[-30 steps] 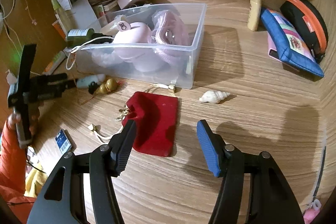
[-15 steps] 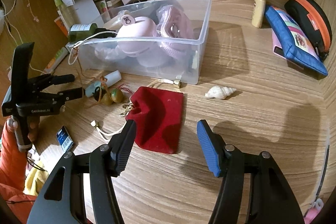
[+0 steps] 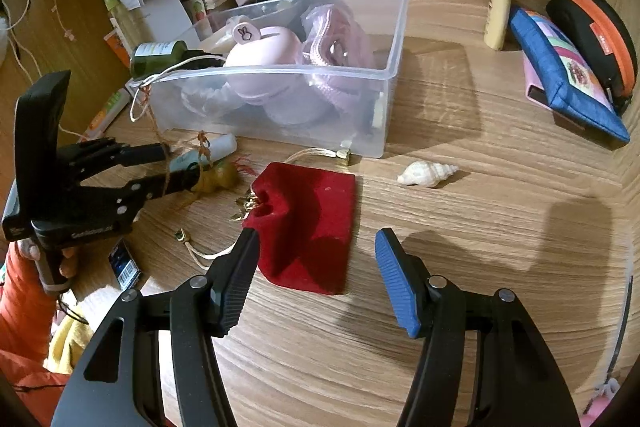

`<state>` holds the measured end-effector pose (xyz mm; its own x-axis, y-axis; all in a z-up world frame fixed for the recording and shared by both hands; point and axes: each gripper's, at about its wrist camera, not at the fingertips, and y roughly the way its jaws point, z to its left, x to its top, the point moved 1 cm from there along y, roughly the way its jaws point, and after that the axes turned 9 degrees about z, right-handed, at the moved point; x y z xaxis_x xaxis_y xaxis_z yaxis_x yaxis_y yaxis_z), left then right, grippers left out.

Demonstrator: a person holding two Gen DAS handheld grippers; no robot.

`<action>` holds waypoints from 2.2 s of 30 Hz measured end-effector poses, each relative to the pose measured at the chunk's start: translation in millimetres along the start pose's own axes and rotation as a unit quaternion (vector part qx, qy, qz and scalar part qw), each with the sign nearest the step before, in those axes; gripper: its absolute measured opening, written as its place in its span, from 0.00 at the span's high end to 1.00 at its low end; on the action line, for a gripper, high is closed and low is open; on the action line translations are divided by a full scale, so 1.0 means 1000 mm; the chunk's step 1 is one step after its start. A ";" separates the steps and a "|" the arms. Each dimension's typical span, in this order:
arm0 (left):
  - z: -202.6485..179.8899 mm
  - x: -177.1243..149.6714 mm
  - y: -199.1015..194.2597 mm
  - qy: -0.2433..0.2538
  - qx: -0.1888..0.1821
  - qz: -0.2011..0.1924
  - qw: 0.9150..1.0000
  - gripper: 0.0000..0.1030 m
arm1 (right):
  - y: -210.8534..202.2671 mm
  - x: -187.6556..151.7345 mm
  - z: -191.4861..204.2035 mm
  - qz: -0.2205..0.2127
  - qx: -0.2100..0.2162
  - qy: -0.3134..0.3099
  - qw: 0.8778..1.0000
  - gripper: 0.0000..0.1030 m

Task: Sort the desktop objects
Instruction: 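Grasp the light blue tube with the left tool while the right tool grasps the red velvet pouch, then carry the blue tube and red pouch into the clear box and open both tools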

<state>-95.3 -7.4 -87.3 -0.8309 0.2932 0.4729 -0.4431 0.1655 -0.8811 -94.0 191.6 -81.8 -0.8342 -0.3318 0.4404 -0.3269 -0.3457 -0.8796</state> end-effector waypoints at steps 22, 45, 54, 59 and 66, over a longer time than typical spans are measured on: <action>0.029 -0.054 -0.031 -0.045 0.007 0.010 0.999 0.77 | 0.017 0.004 0.003 0.011 0.005 0.001 1.000 0.51; 0.053 -0.040 -0.021 -0.086 0.036 -0.024 0.995 0.77 | 0.010 0.004 0.015 -0.004 -0.008 -0.007 1.000 0.79; 0.062 -0.050 -0.063 -0.124 0.059 -0.082 0.987 0.77 | -0.027 0.009 0.012 -0.060 -0.007 -0.003 0.998 0.79; 0.057 -0.040 -0.081 -0.116 0.066 -0.114 0.984 0.77 | -0.049 0.020 0.013 -0.092 -0.006 -0.005 0.996 0.79; 0.054 -0.014 -0.101 -0.114 0.041 -0.159 0.980 0.77 | -0.066 0.037 0.012 -0.120 -0.013 -0.008 0.993 0.79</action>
<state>-56.9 -79.0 -5.9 -0.6955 0.0202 0.7182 -0.7098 0.1357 -0.6912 -98.0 192.0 -5.4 -0.7247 -0.2563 0.6397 -0.5264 -0.3932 -0.7539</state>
